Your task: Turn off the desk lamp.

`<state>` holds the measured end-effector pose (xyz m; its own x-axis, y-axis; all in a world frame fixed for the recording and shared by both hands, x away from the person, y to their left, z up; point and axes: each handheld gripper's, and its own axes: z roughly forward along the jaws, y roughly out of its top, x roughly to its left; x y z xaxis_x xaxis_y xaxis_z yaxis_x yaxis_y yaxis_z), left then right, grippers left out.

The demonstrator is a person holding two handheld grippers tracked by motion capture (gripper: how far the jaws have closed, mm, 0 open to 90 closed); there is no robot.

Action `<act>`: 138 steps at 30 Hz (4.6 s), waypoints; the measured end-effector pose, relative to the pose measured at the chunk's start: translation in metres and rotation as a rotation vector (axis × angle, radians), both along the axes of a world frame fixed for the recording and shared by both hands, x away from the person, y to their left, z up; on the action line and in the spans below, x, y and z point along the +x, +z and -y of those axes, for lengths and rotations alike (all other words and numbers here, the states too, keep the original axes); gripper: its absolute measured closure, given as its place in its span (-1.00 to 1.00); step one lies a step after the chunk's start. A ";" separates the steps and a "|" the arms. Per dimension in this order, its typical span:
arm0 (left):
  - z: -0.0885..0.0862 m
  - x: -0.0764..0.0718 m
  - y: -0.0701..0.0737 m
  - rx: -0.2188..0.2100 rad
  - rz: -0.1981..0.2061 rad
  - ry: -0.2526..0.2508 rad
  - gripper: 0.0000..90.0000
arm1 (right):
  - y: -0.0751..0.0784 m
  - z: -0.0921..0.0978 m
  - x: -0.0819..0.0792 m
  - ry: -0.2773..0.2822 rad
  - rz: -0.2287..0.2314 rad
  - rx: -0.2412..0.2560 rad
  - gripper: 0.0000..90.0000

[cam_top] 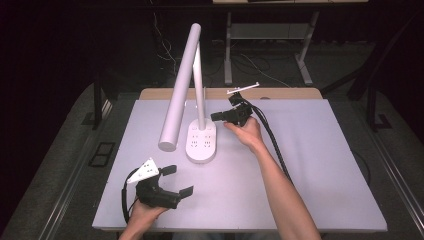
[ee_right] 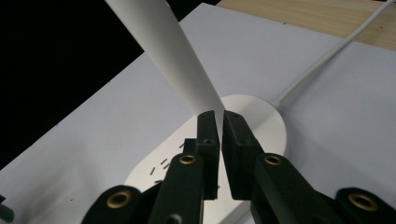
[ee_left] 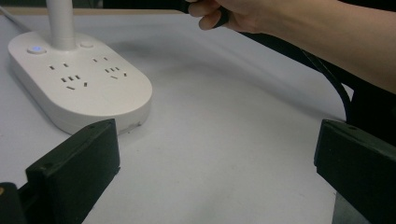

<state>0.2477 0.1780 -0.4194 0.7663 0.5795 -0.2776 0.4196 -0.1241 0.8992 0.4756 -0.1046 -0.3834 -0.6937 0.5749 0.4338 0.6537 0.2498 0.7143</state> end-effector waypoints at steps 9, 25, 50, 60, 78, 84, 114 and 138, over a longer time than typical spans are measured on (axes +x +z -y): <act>0.000 0.000 0.000 0.002 0.001 -0.005 -1.00 | -0.017 -0.005 0.007 -0.009 -0.025 -0.005 1.00; -0.001 0.001 0.000 -0.004 0.000 0.003 -1.00 | -0.039 -0.013 0.015 -0.020 -0.051 -0.012 1.00; 0.000 0.001 0.000 0.001 -0.001 0.000 -1.00 | -0.052 -0.021 0.014 -0.015 -0.042 -0.045 1.00; 0.000 0.001 0.000 -0.002 -0.002 -0.002 -1.00 | -0.051 -0.020 0.015 -0.010 -0.042 -0.037 1.00; 0.000 0.001 -0.001 0.004 -0.002 -0.006 -1.00 | -0.047 -0.020 0.015 -0.005 -0.025 -0.085 1.00; 0.001 0.001 -0.001 0.001 -0.002 -0.006 -1.00 | -0.047 -0.020 0.015 -0.005 -0.022 -0.085 1.00; -0.001 0.002 -0.001 0.009 -0.005 -0.006 -1.00 | -0.043 -0.022 0.010 -0.014 -0.003 -0.042 1.00; 0.002 0.002 -0.001 0.010 -0.003 -0.013 -1.00 | 0.004 0.031 -0.019 0.010 0.049 -0.018 0.91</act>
<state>0.2498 0.1759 -0.4203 0.7731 0.5721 -0.2740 0.4203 -0.1385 0.8968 0.4567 -0.1354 -0.3796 -0.7200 0.5752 0.3884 0.6151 0.2698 0.7408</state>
